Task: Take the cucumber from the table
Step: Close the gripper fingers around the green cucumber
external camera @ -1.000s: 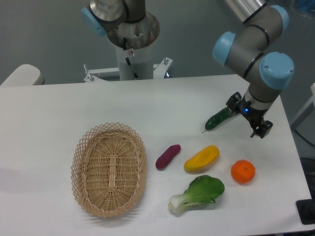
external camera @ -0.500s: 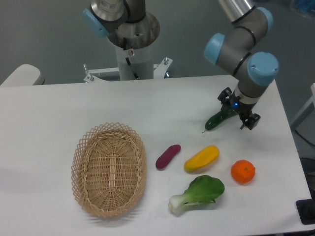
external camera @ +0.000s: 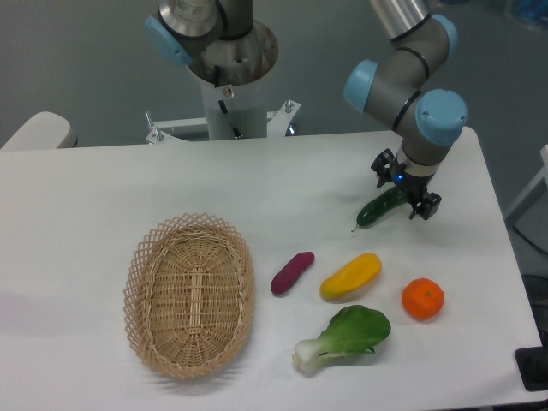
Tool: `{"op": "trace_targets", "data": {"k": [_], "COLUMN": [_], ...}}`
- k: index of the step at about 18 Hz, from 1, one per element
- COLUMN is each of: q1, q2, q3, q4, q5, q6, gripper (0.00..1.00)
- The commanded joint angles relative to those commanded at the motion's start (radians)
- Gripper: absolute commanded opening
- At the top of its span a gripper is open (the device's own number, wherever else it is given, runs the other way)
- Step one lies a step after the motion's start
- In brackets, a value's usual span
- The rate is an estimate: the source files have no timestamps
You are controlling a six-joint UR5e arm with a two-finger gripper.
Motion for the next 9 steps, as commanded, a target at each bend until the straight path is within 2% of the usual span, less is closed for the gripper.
{"op": "trace_targets", "data": {"k": [4,5,8,9], "q1": [-0.002,-0.002,-0.003,-0.003], "q2": [0.000,0.000,0.000,0.002], "q3": [-0.009,-0.011,-0.015,-0.014], "q4": [0.005,0.008,0.009,0.009], "q5": [0.002,0.002,0.008,0.020], "q6": [-0.002,-0.002,0.002,0.003], "gripper": [1.00,0.92,0.48,0.37]}}
